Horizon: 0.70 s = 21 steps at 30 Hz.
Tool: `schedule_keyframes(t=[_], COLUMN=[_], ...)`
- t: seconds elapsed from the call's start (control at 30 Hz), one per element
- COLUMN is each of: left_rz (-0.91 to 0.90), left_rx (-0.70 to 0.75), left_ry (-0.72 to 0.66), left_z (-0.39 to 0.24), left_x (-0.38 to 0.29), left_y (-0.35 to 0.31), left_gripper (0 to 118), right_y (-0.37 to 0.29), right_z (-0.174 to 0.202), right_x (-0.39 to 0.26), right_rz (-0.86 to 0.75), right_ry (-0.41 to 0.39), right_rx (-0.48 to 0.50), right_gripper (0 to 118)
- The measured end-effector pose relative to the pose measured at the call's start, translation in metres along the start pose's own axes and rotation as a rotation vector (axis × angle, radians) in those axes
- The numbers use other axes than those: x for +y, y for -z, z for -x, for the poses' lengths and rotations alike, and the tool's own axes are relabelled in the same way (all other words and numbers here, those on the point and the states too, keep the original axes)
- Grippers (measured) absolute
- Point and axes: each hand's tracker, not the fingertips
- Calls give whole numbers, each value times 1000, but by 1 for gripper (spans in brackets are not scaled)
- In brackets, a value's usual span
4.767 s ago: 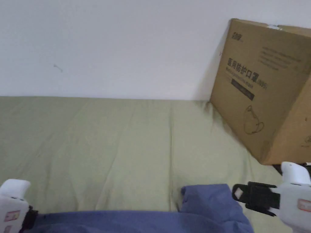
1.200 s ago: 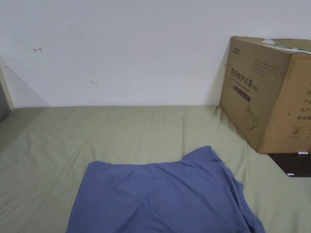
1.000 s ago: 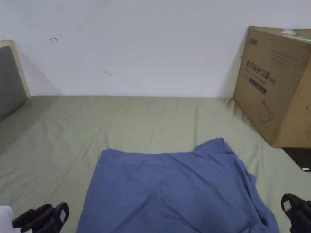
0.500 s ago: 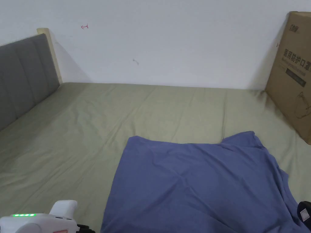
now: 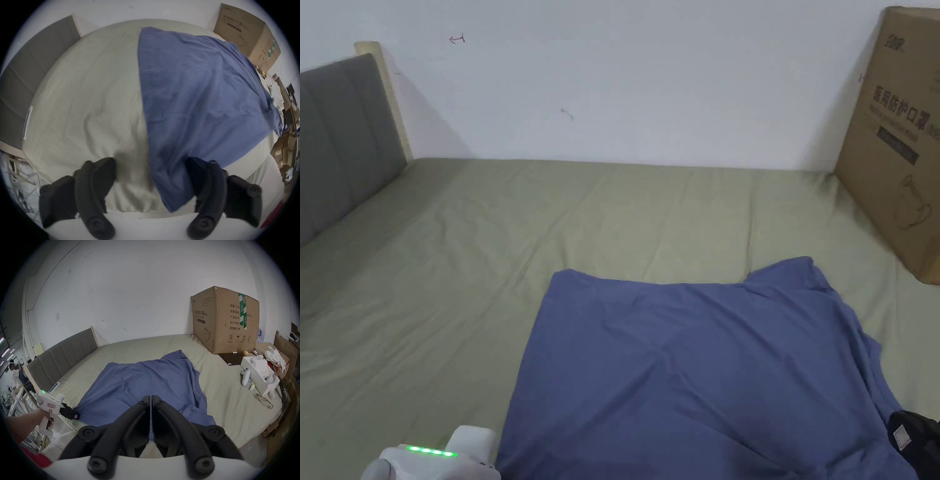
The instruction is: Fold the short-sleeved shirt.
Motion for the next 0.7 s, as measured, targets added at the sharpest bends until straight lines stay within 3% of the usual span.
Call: schedule_keyframes(t=[0.03,0.1,0.13,0.3,0.33,0.4,0.43,0.47,0.5,0.53,0.7], left_rz=[-23,-64,-66,-88,-97,-123,-140,-142,-151,-158,-154], left_rx=[23,-26,-27,-67,-89,-119,-126,-131,-132,-137,-152], left_ry=[22,45,37,-26,-56,-89,-84,-79,-78,-82,-120], left_z=[-3,-5,-7,1,5,10,11,12,6,6,4], left_x=[-1,-3,-5,-6,-6,-4,-4,-4,-2,-1,2], left_y=[-6,-17,-19,-25,-27,-33,-38,-41,-49,-53,-55], left_gripper=[71,21,6,4,4,4,4,4,4,4,4], right_y=[0,-1,0,19,27,43,53,63,63,70,106], right_z=[-3,-11,-17,-66,-79,-101,-109,-115,-122,-125,-132], right_x=[-2,-6,-8,-28,-31,-39,-42,-46,-50,-49,-85], right_rz=[1,6,18,133,176,261,342,424,402,476,750], right_ry=[4,26,45,152,182,232,231,218,253,187,117], right_rx=[-4,-24,-32,-128,-127,-130,-166,-176,-193,-214,-217], right_gripper=[2,2,2,2,19,99,116,116,116,116,112])
